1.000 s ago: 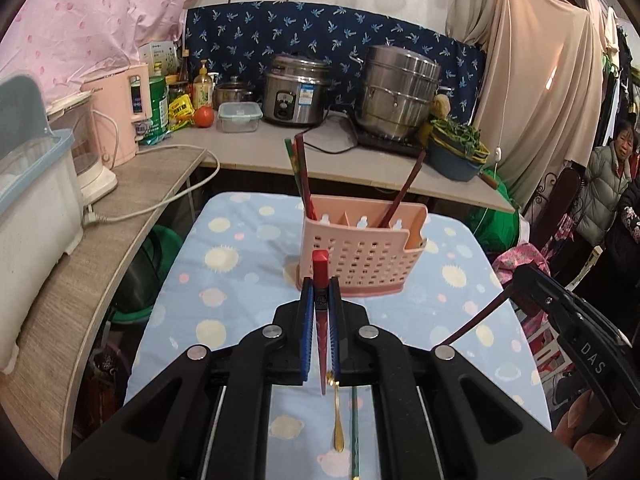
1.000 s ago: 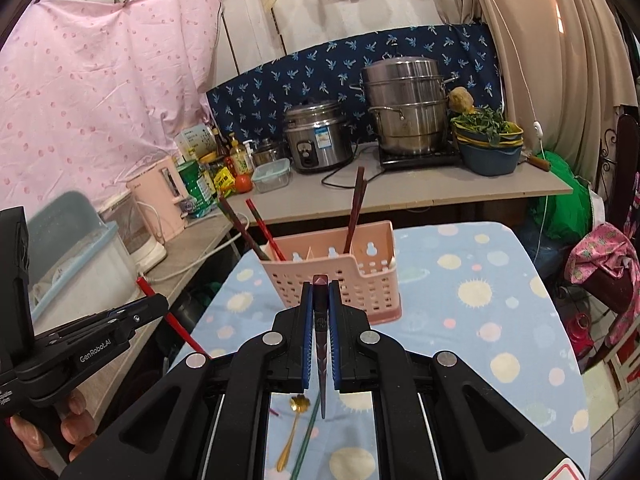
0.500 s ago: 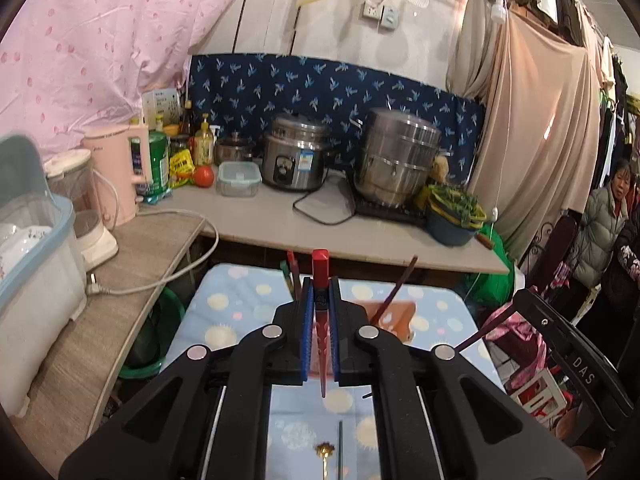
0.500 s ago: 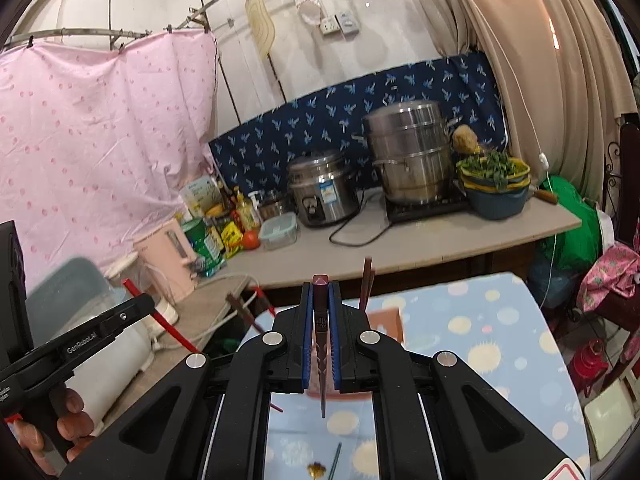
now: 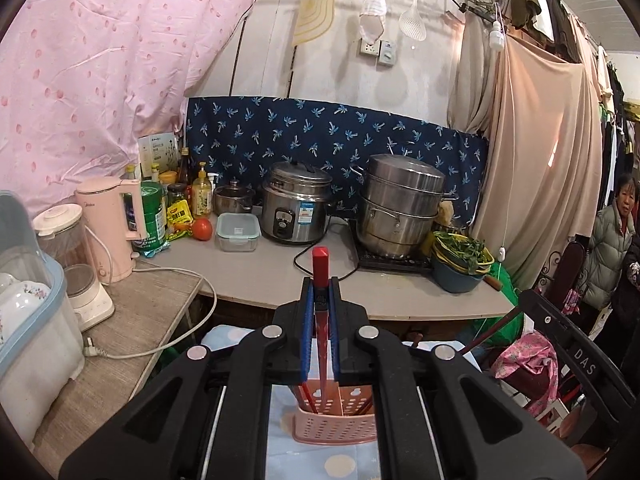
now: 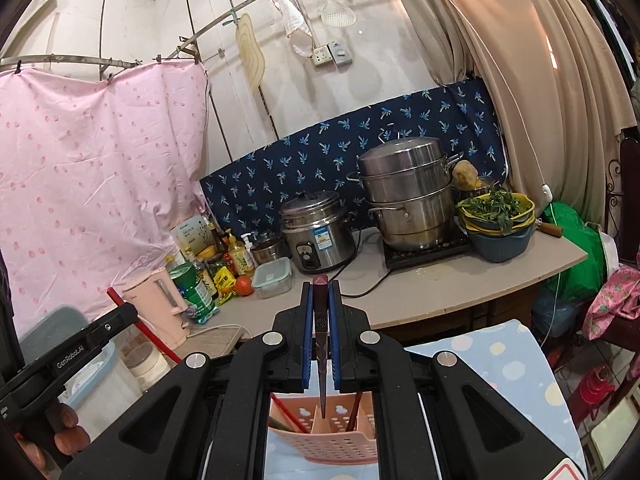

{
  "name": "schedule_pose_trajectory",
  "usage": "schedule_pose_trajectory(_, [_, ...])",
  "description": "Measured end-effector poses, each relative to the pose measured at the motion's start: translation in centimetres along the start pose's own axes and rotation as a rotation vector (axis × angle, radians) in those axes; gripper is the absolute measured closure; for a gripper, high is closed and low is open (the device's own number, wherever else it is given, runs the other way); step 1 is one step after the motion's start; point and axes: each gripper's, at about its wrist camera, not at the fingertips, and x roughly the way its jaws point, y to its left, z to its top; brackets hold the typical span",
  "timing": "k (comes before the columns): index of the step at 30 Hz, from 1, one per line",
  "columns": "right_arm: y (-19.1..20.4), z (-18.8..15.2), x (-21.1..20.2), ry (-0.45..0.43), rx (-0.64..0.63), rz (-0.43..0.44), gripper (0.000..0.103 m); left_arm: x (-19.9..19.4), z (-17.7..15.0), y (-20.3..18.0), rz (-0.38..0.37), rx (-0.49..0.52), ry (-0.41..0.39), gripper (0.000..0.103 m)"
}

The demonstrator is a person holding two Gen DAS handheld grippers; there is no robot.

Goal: Organize utensils
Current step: 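Lift both chopsticks and lower them into the pink basket, then open both tools to release the chopsticks into the basket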

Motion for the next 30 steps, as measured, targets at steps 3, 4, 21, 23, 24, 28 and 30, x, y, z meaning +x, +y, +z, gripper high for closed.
schedule_pose_trajectory(3, [-0.5,-0.6,1.6,0.024,0.003,-0.015,0.096,1.4,-0.4,0.2,0.003,-0.006,0.014,0.096])
schedule_pose_trajectory(4, [-0.7,-0.9,2.0,0.033,0.008,-0.018,0.096,1.9,-0.6,0.2,0.001,-0.007,0.022,0.096])
schedule_pose_trajectory(21, [-2.8,-6.4,7.9,0.197,0.025,-0.029,0.096,7.2,-5.3,0.3,-0.002,-0.025,0.143,0.096])
schedule_pose_trajectory(23, [-2.7,-6.7,8.1,0.21,0.022,-0.026,0.096,7.4,-5.6,0.2,-0.003,-0.022,0.152,0.095])
schedule_pose_trajectory(24, [-2.7,-6.9,8.0,0.208,0.02,-0.031,0.095,7.5,-5.8,0.2,0.0,-0.02,0.155,0.095])
schedule_pose_trajectory(28, [-2.6,-7.0,7.5,0.199,0.013,-0.035,0.089,7.3,-6.3,0.1,0.015,-0.014,0.158,0.087])
schedule_pose_trajectory(30, [-2.4,-7.0,7.1,0.193,0.008,-0.034,0.085,7.2,-6.6,0.3,0.024,-0.016,0.161,0.076])
